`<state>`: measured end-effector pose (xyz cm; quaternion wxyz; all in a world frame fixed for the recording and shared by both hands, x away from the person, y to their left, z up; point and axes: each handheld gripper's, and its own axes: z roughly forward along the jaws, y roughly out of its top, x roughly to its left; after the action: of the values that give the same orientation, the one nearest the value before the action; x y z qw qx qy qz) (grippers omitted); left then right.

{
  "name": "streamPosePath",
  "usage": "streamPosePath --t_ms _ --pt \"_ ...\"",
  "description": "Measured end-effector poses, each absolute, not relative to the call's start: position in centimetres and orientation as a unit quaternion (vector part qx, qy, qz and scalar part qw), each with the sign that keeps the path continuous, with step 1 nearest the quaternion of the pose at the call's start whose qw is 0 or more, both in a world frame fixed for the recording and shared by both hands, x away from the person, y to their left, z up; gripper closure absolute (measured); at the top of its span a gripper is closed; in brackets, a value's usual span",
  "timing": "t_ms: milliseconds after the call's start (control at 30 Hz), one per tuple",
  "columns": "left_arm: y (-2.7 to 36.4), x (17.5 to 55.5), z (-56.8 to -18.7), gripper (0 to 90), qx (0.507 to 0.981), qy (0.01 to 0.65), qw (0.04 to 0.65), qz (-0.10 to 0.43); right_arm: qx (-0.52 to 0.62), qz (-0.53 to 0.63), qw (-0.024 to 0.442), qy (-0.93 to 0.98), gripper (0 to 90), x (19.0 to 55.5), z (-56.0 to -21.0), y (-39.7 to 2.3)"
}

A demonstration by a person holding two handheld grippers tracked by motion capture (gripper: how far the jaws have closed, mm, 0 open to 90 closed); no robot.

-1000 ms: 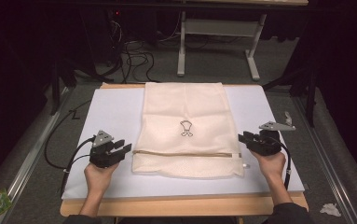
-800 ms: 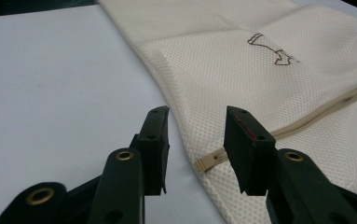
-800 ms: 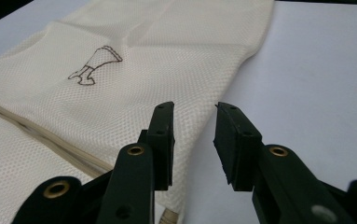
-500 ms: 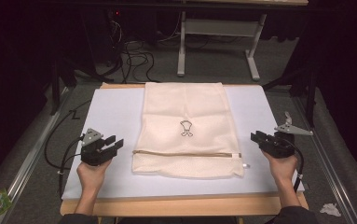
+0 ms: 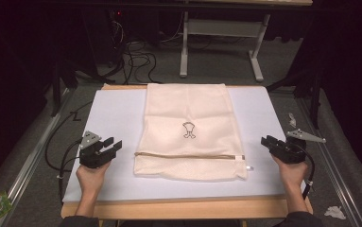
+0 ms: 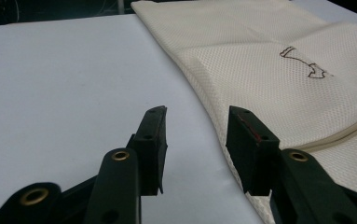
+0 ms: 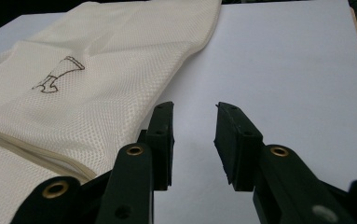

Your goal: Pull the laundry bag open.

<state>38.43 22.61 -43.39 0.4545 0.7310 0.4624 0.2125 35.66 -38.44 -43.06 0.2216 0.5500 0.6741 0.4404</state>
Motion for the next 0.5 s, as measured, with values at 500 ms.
streamPosePath --t_ms 500 --pt "23.2 39.4 -44.7 57.3 0.722 0.487 0.446 0.208 0.572 0.437 0.216 0.66 68.3 35.3 -44.5 -40.0"
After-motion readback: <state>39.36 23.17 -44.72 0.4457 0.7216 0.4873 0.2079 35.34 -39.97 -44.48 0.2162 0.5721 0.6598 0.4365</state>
